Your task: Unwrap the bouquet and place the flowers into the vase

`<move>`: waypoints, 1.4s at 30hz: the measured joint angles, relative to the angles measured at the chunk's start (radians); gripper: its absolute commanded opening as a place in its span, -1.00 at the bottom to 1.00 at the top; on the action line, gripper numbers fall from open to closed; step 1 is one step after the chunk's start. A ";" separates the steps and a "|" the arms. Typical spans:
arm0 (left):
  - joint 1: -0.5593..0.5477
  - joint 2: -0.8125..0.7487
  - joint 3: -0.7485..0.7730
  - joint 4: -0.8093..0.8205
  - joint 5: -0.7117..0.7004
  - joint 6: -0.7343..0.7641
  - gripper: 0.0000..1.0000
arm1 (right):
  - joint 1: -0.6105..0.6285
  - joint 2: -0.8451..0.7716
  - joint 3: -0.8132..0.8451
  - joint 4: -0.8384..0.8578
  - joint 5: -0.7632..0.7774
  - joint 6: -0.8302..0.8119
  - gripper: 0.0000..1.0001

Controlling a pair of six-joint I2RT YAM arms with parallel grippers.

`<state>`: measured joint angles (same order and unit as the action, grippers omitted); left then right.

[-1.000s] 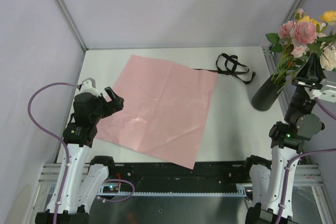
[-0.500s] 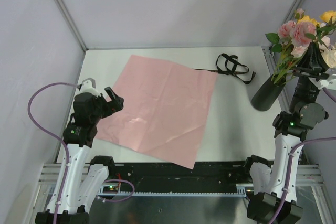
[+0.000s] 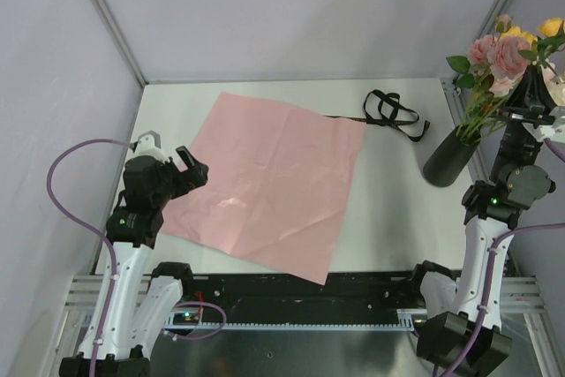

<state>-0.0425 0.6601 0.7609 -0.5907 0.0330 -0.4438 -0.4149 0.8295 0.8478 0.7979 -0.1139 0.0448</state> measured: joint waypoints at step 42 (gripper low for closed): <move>0.000 -0.006 0.000 0.000 0.024 0.000 0.99 | 0.036 -0.092 -0.176 -0.283 0.106 0.067 -1.00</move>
<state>-0.0425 0.6540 0.7609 -0.5907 0.0566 -0.4438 -0.3790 0.7376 0.6716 0.5148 -0.0078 0.1120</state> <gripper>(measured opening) 0.995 0.043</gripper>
